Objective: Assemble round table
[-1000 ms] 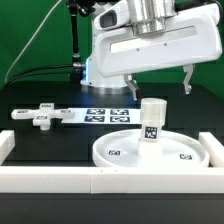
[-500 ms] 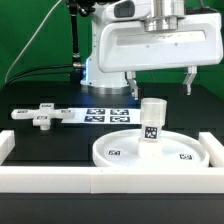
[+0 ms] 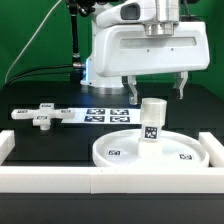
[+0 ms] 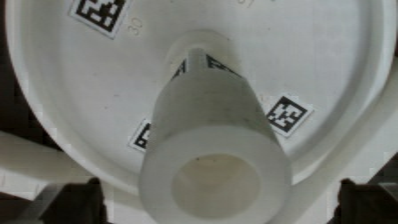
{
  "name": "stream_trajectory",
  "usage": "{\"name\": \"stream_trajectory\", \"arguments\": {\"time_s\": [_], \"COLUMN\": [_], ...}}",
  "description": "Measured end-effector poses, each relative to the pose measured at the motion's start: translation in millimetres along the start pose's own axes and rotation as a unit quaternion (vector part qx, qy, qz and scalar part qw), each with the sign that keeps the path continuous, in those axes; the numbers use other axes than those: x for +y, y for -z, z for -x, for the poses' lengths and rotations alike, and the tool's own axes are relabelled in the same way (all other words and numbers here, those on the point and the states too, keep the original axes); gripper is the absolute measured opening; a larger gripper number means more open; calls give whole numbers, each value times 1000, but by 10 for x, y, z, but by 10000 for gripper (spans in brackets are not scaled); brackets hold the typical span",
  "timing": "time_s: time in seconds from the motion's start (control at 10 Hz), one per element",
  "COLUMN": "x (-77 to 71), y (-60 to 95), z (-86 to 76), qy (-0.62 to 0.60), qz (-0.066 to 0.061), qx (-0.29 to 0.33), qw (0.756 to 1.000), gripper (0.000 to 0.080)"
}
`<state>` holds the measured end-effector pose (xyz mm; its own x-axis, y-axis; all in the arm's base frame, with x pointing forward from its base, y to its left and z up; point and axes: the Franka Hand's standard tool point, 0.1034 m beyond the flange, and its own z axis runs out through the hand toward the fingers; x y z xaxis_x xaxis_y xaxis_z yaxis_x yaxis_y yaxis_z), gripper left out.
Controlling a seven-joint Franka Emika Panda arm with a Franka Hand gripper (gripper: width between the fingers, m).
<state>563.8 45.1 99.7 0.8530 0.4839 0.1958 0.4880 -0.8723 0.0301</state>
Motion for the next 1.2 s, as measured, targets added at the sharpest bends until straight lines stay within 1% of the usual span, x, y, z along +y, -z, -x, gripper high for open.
{"name": "stream_trajectory", "arguments": {"time_s": [0.1,0.2,0.4,0.7,0.8,0.9,1.0,1.2], "x": [-21,-46,-91,-81,-77,-50,-33,-26], "y": [-19,-43,-90,-93,-102,-128,-149,-167], "z": [-2,-12,-59,-50,-39,-43,-73,-53], "qy": [36,54,80,78,88,116,141,157], "qz": [-4,-11,-28,-27,-29,-37,-38,-41], "qx": [-9,-17,-38,-37,-41,-50,-48,-49], "qw": [999,998,996,996,995,991,988,986], "gripper": [649,649,649,649,649,649,649,649]}}
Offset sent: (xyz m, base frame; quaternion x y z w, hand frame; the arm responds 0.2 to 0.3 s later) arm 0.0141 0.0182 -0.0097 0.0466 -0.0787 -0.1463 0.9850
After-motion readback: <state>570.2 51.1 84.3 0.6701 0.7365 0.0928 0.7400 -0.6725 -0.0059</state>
